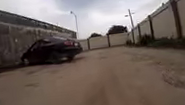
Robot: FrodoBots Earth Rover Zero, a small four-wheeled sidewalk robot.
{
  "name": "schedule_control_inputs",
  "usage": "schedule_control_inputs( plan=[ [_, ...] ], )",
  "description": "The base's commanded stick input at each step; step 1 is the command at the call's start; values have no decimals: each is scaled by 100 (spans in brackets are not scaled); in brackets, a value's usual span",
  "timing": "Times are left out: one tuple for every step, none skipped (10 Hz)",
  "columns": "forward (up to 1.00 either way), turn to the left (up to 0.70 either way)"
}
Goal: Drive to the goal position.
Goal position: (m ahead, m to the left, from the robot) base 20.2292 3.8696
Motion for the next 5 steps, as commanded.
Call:
schedule_control_inputs(
  plan=[
    [70,-35],
    [70,-32],
    [70,-7],
    [70,0],
    [70,-8]
  ],
)
